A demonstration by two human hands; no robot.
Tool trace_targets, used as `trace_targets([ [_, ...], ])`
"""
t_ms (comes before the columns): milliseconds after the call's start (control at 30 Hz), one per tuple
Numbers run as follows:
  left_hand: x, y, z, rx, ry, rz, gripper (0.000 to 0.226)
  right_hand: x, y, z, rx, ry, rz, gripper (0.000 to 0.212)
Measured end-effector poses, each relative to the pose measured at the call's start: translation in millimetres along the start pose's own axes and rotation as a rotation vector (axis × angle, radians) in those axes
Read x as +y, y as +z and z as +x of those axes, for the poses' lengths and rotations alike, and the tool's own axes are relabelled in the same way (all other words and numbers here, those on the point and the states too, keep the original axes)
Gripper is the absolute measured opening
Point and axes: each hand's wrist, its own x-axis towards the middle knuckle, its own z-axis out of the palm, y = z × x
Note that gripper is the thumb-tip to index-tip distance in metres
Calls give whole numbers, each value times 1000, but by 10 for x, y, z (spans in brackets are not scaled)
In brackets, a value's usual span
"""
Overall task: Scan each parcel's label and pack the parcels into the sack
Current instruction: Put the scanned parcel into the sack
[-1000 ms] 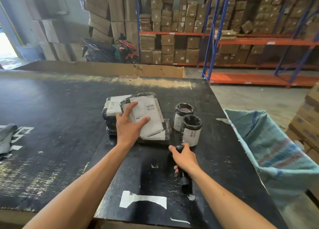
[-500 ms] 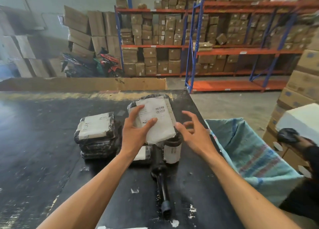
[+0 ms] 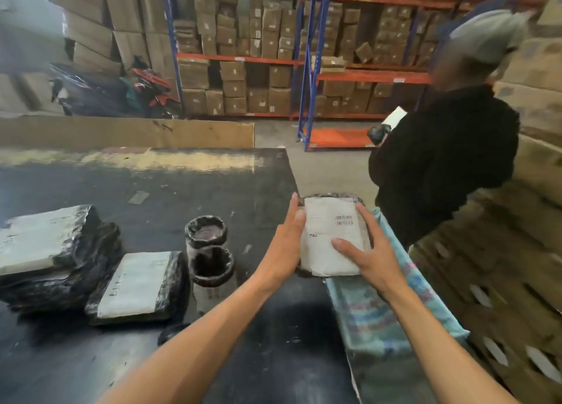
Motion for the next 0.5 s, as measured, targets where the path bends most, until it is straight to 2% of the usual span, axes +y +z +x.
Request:
trace_targets([
  [100,-402,349,252,-17,-32,151,29,443,-430,228,65,65,-45,88],
  [233,-1130,634,461,-47,-217,624,66,1092,-828,492,40,219,-96,90],
  [300,-1413,713,493,-147,-273,864,72,1431,-906,558,-20,345,-97,91],
  [367,-1637,761,488,-214,-235,1057,72,1775,-932,601,-100,477,-114,90],
  [500,-1809,769,488,-196,-170,1202,72,2384,-875,698,-312,741,-207,94],
])
